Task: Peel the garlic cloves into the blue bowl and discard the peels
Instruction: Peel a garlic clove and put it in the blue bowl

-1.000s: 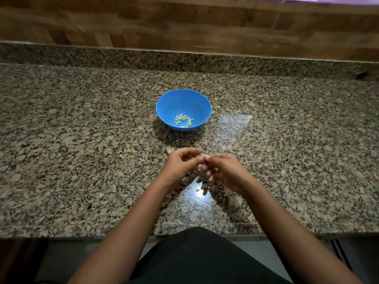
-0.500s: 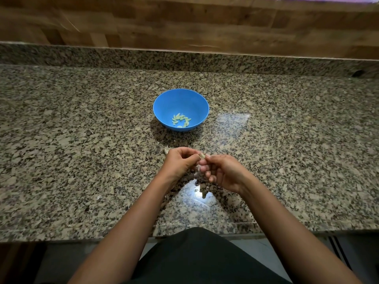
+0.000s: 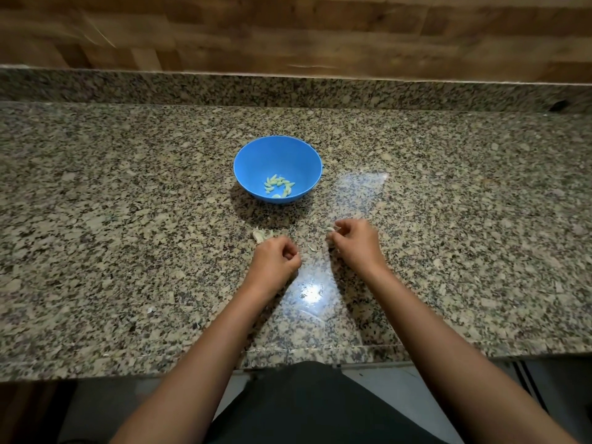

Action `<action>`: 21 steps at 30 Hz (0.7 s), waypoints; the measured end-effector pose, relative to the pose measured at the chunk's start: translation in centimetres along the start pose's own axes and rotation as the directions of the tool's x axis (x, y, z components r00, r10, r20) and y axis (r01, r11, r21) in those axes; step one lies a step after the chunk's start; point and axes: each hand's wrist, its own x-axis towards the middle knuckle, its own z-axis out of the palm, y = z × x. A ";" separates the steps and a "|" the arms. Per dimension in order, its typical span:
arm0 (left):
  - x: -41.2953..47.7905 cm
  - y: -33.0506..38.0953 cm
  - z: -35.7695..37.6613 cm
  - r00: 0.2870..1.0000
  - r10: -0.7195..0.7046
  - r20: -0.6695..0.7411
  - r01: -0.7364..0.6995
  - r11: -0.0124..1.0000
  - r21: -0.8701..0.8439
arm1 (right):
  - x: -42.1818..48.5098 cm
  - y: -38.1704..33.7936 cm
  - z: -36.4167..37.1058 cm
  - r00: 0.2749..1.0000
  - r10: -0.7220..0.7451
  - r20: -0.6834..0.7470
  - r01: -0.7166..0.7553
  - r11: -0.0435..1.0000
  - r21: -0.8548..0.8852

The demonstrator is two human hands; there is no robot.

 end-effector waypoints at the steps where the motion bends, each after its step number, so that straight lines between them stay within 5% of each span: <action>1: -0.1 -0.1 0.0 1.000 -0.009 -0.016 0.008 1.000 -0.012 | -0.5 0.0 0.1 0.999 -0.050 -0.017 0.049 0.998 -0.051; 11: -2.1 -0.8 -0.6 0.991 -0.014 -0.137 0.014 1.000 -0.002 | -4.4 0.1 2.7 0.882 -0.393 0.261 0.454 0.857 -0.244; 13: -3.1 -1.5 -0.7 0.985 -0.014 -0.172 0.007 0.999 -0.040 | -5.8 0.8 2.9 0.867 -0.394 0.305 0.466 0.858 -0.217; 16: -4.1 -2.7 -0.8 0.958 -0.070 -0.278 0.042 0.993 -0.108 | -6.6 1.7 3.2 0.837 -0.249 0.488 0.490 0.738 -0.463; 21: -3.9 -2.7 -0.7 0.928 -0.193 -0.318 0.122 0.965 -0.230 | -3.6 0.3 6.0 0.860 -0.272 0.431 0.495 0.650 -0.577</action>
